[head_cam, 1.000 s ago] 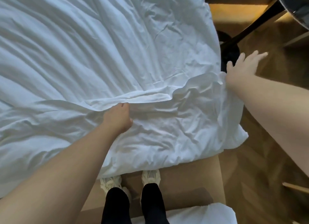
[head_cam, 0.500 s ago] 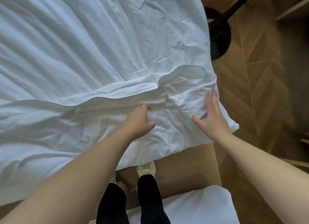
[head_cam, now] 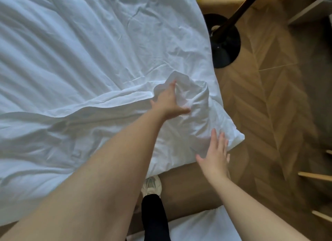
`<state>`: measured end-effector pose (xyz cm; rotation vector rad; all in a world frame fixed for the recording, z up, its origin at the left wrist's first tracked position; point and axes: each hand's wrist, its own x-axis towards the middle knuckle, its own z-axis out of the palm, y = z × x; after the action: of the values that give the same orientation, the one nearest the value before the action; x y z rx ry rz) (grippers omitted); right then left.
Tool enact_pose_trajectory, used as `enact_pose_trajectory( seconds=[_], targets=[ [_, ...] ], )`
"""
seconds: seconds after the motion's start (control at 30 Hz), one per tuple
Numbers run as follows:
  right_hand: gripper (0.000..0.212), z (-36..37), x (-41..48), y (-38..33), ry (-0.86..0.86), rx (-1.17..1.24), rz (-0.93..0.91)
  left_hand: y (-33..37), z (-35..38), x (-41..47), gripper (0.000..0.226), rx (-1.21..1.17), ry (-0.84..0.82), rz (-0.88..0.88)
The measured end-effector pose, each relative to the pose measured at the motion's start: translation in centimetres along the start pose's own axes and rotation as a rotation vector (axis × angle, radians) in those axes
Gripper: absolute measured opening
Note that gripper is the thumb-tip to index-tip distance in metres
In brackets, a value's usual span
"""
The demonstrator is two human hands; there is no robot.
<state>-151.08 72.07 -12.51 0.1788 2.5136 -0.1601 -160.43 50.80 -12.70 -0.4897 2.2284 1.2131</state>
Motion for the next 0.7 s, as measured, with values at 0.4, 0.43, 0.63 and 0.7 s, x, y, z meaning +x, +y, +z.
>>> enact_pose_trajectory(
  seconds=[0.4,0.43,0.63,0.7],
  targets=[
    [0.039,-0.7,3.7,2.1,0.408,0.752,0.348,6.0,1.1,-1.2,0.022,-1.095,-0.097,-0.315],
    [0.027,-1.4,4.6,2.4,0.408,0.794,0.38,5.9,1.2,-1.3,0.024,-1.131,-0.099,-0.303],
    [0.033,-9.4,9.8,6.7,0.241,0.91,0.538,6.4,2.7,-2.1,0.021,-0.95,-0.205,-0.177],
    [0.033,-12.1,10.6,8.8,0.199,0.816,0.539,6.0,2.6,-2.0,0.022,-0.798,-0.202,-0.181]
  ],
)
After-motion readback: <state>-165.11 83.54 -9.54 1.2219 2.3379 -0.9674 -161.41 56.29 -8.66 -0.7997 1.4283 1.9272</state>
